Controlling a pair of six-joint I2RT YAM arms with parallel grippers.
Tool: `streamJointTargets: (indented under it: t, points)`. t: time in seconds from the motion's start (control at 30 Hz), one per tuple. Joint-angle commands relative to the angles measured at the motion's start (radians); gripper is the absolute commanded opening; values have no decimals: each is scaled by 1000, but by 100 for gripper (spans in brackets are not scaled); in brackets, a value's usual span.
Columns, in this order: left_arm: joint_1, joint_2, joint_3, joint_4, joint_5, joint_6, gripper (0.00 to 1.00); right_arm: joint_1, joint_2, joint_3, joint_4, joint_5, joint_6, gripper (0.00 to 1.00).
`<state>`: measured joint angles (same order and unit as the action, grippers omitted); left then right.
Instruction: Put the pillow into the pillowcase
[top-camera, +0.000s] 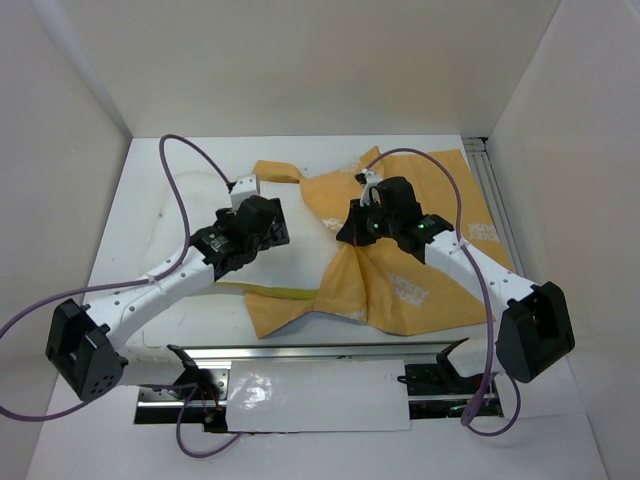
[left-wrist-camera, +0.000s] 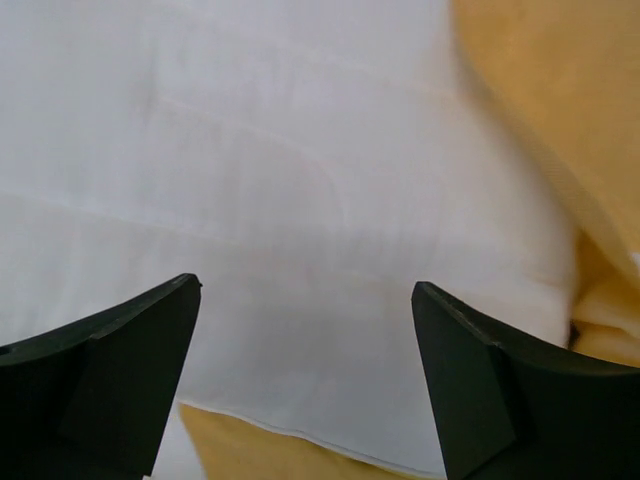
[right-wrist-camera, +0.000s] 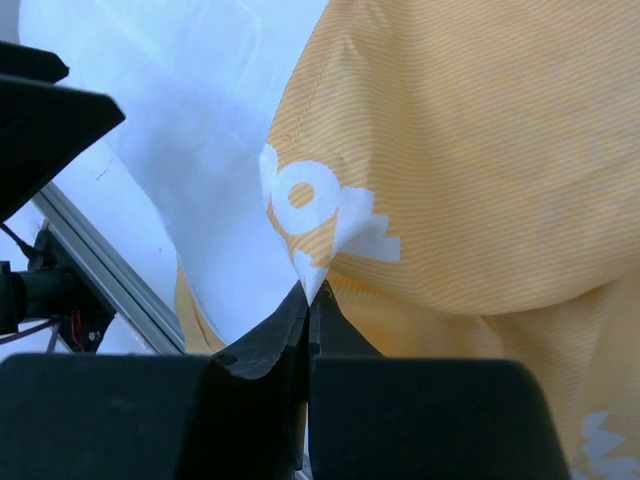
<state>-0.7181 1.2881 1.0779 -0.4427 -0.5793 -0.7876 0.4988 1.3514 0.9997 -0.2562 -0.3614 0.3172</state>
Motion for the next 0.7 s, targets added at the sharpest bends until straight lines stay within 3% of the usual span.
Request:
streamJointTargets:
  t: [0.0, 0.3, 0.37, 0.53, 0.57, 0.6, 0.63, 0.67]
  points:
    - [89, 17, -38, -56, 42, 95, 100, -6, -3, -3, 44, 33, -13, 0]
    - [112, 169, -115, 281, 444, 266, 100, 12, 45, 7, 44, 42, -32, 0]
    - [112, 203, -134, 318, 486, 266, 100, 12, 54, 7, 35, 42, -32, 0]
    - [112, 368, -89, 257, 429, 220, 96, 43, 54, 7, 55, 42, -32, 0]
    - [112, 401, -78, 257, 441, 208, 87, 43, 54, 7, 66, 42, -32, 0]
    - [112, 431, -69, 269, 494, 208, 71, 43, 63, 7, 66, 51, -32, 0]
    - [112, 485, -69, 285, 516, 208, 1, 52, 63, 7, 66, 52, -32, 0]
    - [112, 506, -53, 285, 516, 180, 0, 52, 63, 17, 52, 52, -32, 0]
